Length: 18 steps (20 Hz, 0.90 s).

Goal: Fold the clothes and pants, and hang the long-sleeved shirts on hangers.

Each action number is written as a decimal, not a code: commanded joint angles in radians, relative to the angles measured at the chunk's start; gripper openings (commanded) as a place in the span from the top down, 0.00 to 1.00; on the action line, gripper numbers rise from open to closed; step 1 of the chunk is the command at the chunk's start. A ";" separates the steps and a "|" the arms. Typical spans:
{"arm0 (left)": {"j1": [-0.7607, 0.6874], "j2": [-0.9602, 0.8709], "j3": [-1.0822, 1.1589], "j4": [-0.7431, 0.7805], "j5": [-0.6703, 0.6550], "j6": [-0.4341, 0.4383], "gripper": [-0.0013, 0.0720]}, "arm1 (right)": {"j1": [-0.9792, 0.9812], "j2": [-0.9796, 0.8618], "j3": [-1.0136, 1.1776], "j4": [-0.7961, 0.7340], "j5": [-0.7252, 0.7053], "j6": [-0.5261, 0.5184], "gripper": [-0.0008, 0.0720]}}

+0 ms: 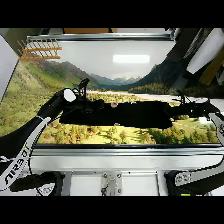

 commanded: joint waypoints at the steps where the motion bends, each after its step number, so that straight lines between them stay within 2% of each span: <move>1: 0.000 -0.008 0.007 0.004 0.040 -0.041 0.97 | 0.007 0.050 0.068 -0.195 0.072 0.104 0.97; 4: -0.029 -0.099 0.097 0.001 0.043 -0.060 0.97 | 0.022 0.107 0.232 -0.354 0.220 0.219 0.97; 10: -0.164 -0.391 0.418 -0.002 0.035 -0.052 0.97 | 0.161 0.141 0.604 -0.366 0.461 0.387 0.97; 18: -0.264 -0.707 0.802 -0.002 -0.106 -0.053 0.97 | 0.425 0.141 0.883 -0.427 0.521 0.470 0.97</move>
